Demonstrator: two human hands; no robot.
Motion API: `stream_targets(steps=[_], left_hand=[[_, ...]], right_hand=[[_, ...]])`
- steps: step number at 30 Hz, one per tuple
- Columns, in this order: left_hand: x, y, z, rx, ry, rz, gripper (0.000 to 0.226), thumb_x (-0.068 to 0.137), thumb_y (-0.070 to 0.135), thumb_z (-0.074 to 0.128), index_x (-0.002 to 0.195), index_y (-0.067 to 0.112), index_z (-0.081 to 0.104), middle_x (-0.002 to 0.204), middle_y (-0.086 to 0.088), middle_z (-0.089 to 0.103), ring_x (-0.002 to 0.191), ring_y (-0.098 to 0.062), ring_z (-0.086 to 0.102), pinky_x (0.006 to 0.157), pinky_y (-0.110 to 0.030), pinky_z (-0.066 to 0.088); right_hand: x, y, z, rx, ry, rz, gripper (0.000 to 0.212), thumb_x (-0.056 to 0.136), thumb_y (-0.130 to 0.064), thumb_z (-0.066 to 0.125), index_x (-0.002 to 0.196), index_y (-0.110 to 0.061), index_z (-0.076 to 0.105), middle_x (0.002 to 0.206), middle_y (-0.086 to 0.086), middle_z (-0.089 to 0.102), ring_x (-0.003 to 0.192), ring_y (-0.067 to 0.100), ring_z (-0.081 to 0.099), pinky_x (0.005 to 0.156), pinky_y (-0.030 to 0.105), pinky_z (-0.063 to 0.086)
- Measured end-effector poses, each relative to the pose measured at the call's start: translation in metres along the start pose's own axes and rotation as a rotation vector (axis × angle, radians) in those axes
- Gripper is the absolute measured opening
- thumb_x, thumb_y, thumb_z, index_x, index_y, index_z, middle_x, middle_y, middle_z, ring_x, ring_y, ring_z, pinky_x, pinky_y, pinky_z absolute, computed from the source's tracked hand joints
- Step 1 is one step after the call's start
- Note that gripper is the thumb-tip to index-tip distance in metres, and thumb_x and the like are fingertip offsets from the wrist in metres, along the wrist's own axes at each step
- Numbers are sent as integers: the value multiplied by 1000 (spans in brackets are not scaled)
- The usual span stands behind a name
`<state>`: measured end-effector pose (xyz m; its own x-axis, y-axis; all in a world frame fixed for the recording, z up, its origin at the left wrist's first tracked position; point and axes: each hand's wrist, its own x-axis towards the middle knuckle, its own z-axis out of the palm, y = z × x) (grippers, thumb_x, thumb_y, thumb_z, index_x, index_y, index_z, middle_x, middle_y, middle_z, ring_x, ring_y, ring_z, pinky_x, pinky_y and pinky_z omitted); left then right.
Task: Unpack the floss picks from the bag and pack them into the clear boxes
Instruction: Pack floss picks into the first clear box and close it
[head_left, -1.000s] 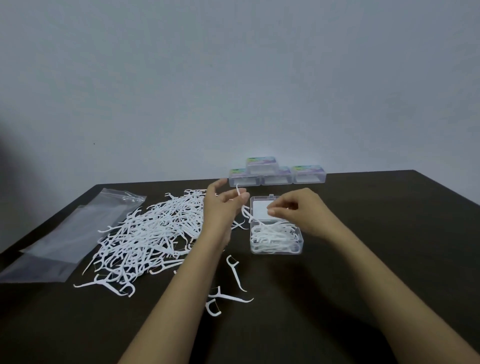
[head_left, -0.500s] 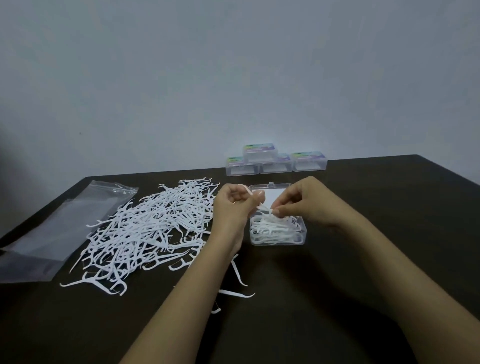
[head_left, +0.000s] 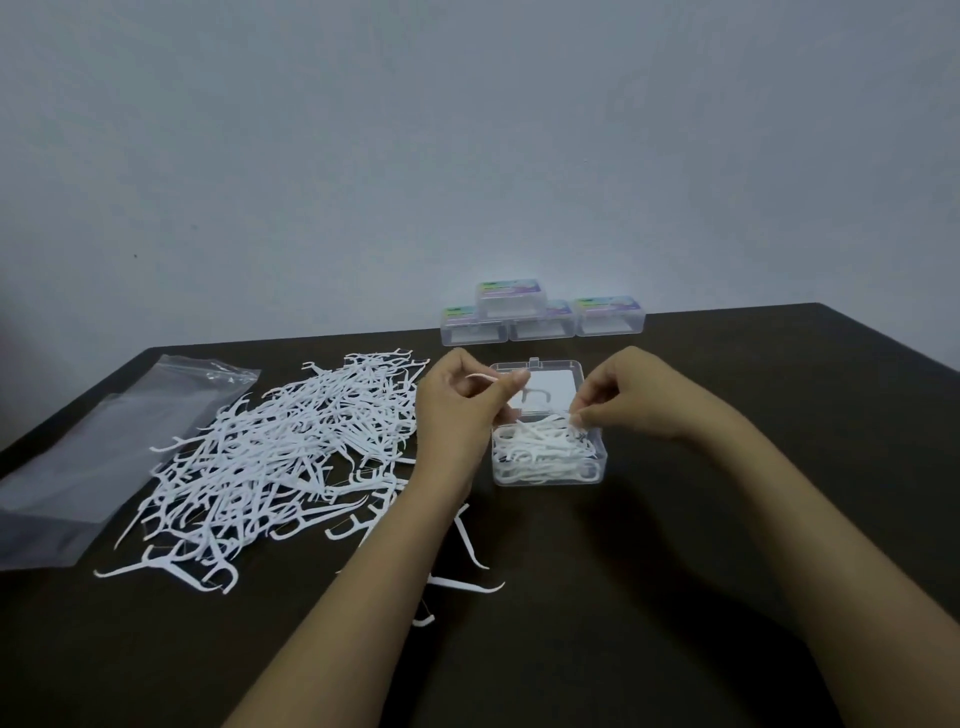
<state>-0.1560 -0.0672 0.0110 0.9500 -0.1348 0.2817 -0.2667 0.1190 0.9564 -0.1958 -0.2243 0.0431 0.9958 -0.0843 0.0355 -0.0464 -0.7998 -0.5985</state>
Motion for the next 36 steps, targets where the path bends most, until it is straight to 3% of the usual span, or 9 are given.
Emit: stream_targets(steps=[5, 8, 14, 19, 22, 26, 30, 33, 36], left_hand=[[1, 3, 2, 73, 72, 122, 28, 76, 6, 72, 63, 10, 47, 68, -2, 63, 53, 3, 57, 51, -11, 44], [1, -5, 4, 168, 5, 76, 27, 73, 12, 76, 59, 14, 52, 63, -1, 58, 61, -10, 51, 60, -21, 42], [3, -13, 0, 527, -100, 7, 21, 70, 32, 78, 67, 12, 73, 54, 5, 56, 53, -8, 45, 60, -25, 39], [8, -5, -12, 659, -51, 67, 23, 76, 41, 70, 81, 20, 76, 85, 2, 71, 82, -13, 60, 85, -37, 47], [12, 6, -29, 745, -56, 105, 20, 86, 30, 63, 91, 14, 74, 81, 3, 63, 67, 0, 48, 71, -23, 39], [7, 11, -57, 841, -31, 135, 18, 88, 25, 60, 91, 12, 72, 80, 4, 61, 63, -1, 48, 55, -14, 33], [-10, 13, -78, 942, -132, 144, 18, 87, 27, 61, 86, 12, 72, 77, 5, 64, 66, -8, 54, 60, -19, 36], [-24, 20, -90, 931, -237, 62, 17, 82, 31, 68, 75, 16, 69, 62, 9, 58, 56, -3, 50, 50, -15, 38], [-30, 29, -101, 979, -365, -120, 25, 72, 39, 75, 76, 15, 69, 67, 1, 61, 60, -9, 53, 54, -19, 41]], right_hand=[[-2, -8, 8, -109, -25, -53, 9, 79, -3, 65, 82, -2, 73, 70, -4, 66, 69, 12, 62, 71, 28, 53], [-3, -9, 9, -128, -42, -67, 9, 79, -5, 68, 86, -4, 73, 83, 5, 71, 76, 15, 65, 76, 29, 55], [1, -1, 2, -253, 161, 4, 12, 83, -7, 65, 92, -8, 72, 91, 6, 69, 72, 11, 58, 75, 26, 48], [0, -8, 6, -268, 168, -64, 18, 86, -8, 60, 101, -9, 70, 100, 6, 68, 77, 10, 54, 75, 22, 43], [-2, -19, 14, -271, 154, -163, 18, 89, -15, 58, 103, -11, 69, 101, 5, 67, 74, 8, 53, 73, 19, 41], [-17, -43, 35, -270, -10, -347, 21, 88, -28, 60, 93, -11, 71, 86, 2, 67, 63, 3, 48, 60, 12, 36], [-33, -57, 56, -270, -254, -309, 41, 76, -48, 69, 87, -7, 69, 81, 4, 68, 69, 10, 58, 64, 23, 46], [-39, -61, 64, -376, -338, -279, 58, 68, -53, 72, 95, -2, 68, 92, 13, 68, 83, 23, 62, 73, 34, 50], [-40, -65, 67, -374, -320, -259, 46, 71, -43, 75, 97, -6, 68, 94, 7, 67, 84, 17, 59, 72, 28, 47]])
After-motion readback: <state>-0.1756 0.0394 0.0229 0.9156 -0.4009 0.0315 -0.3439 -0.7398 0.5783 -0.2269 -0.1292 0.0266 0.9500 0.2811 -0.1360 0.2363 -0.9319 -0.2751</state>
